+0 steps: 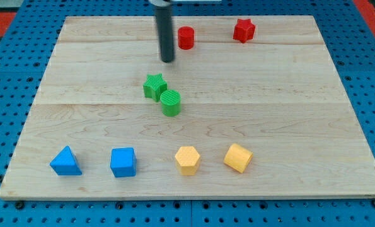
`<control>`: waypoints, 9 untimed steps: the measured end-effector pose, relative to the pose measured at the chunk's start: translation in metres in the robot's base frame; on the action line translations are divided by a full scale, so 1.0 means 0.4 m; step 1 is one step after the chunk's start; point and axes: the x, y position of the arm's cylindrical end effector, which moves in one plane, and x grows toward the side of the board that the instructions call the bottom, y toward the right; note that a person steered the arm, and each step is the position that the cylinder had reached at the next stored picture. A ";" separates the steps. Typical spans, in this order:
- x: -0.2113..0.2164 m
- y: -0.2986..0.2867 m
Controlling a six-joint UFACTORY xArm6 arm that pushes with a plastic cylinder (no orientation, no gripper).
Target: Separate the green blocks
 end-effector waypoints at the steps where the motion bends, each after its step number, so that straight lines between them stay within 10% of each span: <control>1: 0.199 0.109; 3: 0.288 -0.190; 9: 0.107 -0.155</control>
